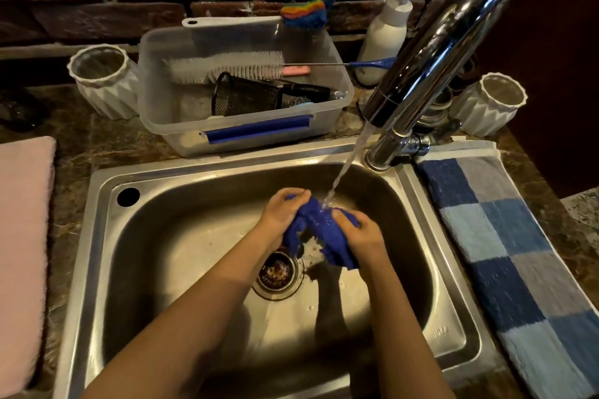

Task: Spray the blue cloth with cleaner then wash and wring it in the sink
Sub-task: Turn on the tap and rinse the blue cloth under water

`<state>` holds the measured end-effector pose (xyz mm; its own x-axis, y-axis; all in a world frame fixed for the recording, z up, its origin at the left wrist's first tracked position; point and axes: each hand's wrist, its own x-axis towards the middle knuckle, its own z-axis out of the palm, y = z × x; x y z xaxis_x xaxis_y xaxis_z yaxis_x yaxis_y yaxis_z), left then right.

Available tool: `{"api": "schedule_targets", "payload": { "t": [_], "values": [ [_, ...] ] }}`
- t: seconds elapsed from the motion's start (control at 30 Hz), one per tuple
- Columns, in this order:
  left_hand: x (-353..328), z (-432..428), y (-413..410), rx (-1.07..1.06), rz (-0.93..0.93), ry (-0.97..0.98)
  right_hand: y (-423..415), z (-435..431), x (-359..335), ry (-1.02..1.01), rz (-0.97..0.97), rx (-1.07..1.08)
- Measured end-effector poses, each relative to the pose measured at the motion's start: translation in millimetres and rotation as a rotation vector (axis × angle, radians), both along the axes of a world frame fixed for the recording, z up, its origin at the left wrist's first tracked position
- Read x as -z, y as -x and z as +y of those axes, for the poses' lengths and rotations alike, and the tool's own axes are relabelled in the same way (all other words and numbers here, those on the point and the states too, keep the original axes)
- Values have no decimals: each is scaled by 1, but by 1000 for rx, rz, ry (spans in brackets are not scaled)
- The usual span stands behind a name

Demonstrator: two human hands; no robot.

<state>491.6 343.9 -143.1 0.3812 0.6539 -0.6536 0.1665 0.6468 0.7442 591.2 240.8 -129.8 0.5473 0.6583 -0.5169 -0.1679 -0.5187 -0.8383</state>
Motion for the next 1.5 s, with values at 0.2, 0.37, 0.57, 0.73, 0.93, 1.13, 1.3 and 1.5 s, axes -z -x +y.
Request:
{"api": "schedule_targets", "payload": {
  "t": [0.2, 0.37, 0.57, 0.73, 0.93, 1.13, 1.3, 1.5],
  "values": [
    [3, 2, 20, 131, -304, 569, -3, -1, -24, -100, -271, -425],
    [-8, 9, 12, 322, -92, 333, -6, 5, -23, 234, -481, -263],
    [-1, -7, -5, 1, -77, 274, 50, 8, -29, 118, -671, -169],
    [3, -35, -11, 2, -54, 166, 38, 41, -13, 307, -588, 73],
    [9, -35, -9, 5, 91, -11, 30, 33, 6, 352, -444, 43],
    [8, -38, -9, -77, -39, 254, 44, 37, -3, 353, -601, 17],
    [6, -35, -10, -59, 100, 94, 21, 48, 4, 331, -433, 92],
    [-5, -27, -6, -174, -69, 253, 58, 39, -8, 323, -703, -61]
  ]
}}
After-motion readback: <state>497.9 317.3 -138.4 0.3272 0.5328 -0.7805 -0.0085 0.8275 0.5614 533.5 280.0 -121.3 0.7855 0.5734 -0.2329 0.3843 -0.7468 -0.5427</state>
